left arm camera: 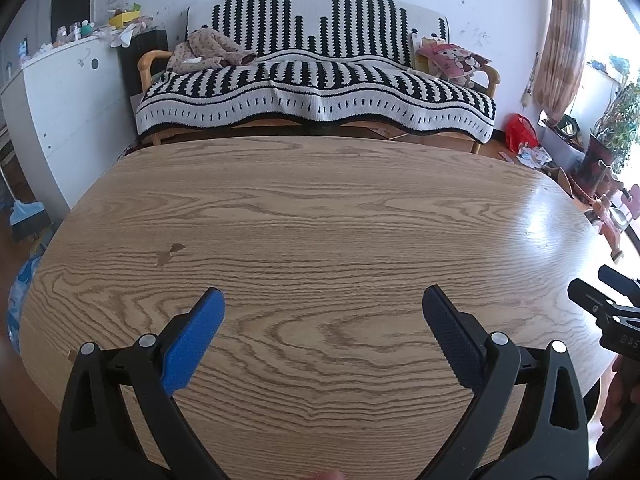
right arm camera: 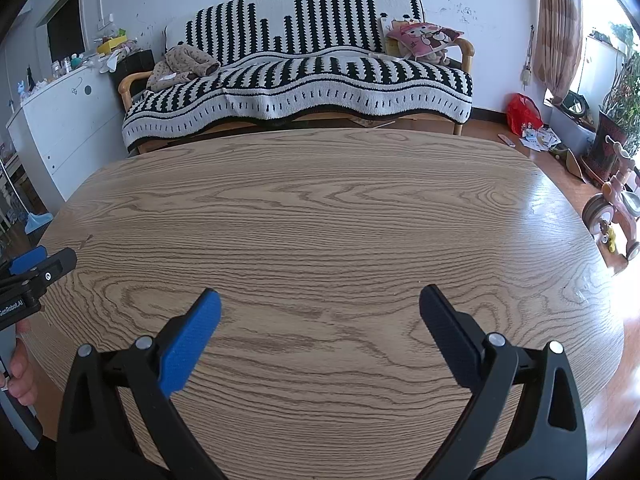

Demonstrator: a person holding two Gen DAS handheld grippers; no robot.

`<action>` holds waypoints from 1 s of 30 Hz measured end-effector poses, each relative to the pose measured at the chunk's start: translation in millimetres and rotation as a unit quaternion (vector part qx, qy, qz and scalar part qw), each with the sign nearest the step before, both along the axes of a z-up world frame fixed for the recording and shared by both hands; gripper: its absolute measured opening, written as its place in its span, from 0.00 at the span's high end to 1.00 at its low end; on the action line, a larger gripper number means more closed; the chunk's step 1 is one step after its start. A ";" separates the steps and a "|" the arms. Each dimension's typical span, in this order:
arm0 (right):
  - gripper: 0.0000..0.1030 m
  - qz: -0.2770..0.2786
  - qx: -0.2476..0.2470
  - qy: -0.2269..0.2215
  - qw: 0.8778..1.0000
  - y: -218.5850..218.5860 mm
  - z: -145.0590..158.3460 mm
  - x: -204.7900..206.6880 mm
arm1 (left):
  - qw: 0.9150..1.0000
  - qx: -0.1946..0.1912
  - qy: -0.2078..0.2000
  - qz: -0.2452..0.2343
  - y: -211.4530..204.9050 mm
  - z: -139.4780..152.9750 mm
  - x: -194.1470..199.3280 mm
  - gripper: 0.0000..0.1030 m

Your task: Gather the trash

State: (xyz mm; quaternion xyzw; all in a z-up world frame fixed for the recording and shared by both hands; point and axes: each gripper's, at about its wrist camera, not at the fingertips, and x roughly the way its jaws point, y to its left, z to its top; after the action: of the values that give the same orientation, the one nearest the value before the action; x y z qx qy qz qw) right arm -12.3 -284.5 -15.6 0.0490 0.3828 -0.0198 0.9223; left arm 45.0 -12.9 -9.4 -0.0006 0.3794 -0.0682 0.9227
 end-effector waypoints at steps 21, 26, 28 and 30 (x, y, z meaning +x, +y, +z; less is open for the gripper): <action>0.07 0.003 -0.001 0.002 1.000 1.9 -1.4 -1.4 | 1.000 0.009 -0.014 -0.008 -2.8 5.6 -0.4 0.07; 0.07 0.003 -0.001 0.002 1.000 1.4 -1.1 -1.3 | 1.000 0.007 -0.002 -0.005 -1.7 3.5 2.7 0.07; 0.07 0.003 -0.001 0.002 1.000 1.3 -1.0 -1.4 | 1.000 0.003 0.003 -0.007 -0.8 2.8 4.0 0.07; 0.07 0.003 0.000 0.003 1.000 1.0 -1.1 -1.4 | 1.000 0.003 0.002 -0.006 -0.5 2.7 4.1 0.07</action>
State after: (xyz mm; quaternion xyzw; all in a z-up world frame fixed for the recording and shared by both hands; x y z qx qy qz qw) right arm -13.8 -283.5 -16.7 0.0474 0.3853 -0.0176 0.9214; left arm 49.1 -13.4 -6.8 0.0043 0.3815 -0.0724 0.9215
